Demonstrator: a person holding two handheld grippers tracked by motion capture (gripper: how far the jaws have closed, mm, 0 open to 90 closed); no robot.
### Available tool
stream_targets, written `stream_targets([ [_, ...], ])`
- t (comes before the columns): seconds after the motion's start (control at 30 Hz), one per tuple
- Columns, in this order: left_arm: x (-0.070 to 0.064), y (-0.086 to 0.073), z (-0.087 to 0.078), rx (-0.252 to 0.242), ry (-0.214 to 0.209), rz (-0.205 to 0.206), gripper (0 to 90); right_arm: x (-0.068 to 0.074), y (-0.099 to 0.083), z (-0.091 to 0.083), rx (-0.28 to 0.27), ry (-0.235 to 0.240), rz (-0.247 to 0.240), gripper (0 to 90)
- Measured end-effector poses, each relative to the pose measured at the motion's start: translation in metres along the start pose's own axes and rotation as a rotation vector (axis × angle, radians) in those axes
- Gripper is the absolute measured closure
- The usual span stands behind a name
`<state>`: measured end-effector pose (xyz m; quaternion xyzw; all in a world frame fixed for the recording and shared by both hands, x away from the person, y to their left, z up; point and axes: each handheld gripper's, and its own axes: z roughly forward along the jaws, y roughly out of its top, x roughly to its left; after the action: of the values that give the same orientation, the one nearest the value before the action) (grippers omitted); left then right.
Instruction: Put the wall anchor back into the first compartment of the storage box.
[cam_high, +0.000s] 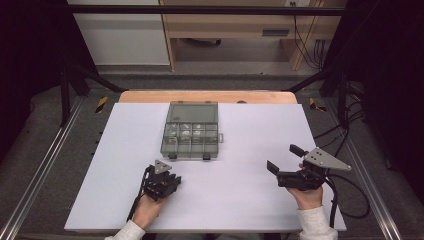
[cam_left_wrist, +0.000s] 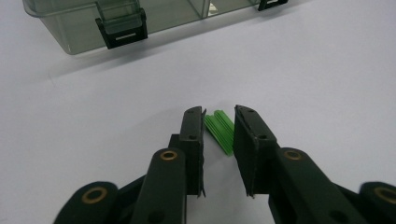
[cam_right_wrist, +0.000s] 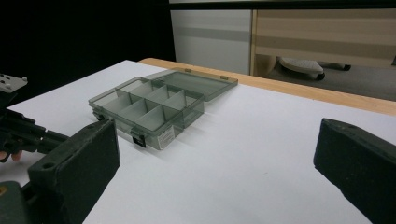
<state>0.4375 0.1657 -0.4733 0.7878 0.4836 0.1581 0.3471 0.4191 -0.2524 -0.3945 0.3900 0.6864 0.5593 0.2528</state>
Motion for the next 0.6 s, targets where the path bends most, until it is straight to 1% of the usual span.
stream_targets([
  [0.1, -0.0023, -0.0005, -0.0011, 0.008, -0.001, 0.009, 76.8, -0.0002, 0.0002, -0.0006, -0.007, 0.003, -0.003, 0.6],
  [0.2, -0.0020, -0.0002, -0.0013, 0.016, -0.015, -0.005, 79.3, -0.0001, 0.0002, -0.0009, -0.003, 0.002, 0.000, 0.6],
  [0.27, -0.0017, -0.0002, -0.0019, 0.021, -0.022, -0.008, 81.1, -0.0001, 0.0002, -0.0010, -0.003, 0.004, -0.001, 0.6],
  [0.3, -0.0013, -0.0001, -0.0025, 0.021, -0.023, -0.005, 82.2, -0.0003, 0.0001, -0.0008, -0.003, 0.001, -0.003, 0.6],
  [0.33, -0.0009, 0.0000, -0.0031, 0.020, -0.022, -0.012, 83.2, -0.0002, 0.0001, -0.0007, -0.002, 0.002, -0.002, 0.6],
  [0.37, 0.0000, 0.0001, -0.0036, 0.010, -0.017, -0.015, 83.7, -0.0003, 0.0001, -0.0005, -0.005, 0.002, -0.003, 0.5],
  [0.4, 0.0010, 0.0008, -0.0043, 0.008, -0.021, -0.024, 83.9, -0.0002, 0.0001, -0.0005, -0.005, 0.001, 0.000, 0.6],
  [0.47, 0.0016, 0.0019, -0.0051, 0.001, -0.023, -0.027, 82.5, -0.0006, 0.0000, -0.0008, 0.000, 0.003, -0.004, 0.6],
  [0.6, -0.0013, 0.0021, -0.0019, -0.006, -0.022, -0.015, 80.7, 0.0002, 0.0002, -0.0002, -0.002, 0.001, 0.000, 0.5],
])
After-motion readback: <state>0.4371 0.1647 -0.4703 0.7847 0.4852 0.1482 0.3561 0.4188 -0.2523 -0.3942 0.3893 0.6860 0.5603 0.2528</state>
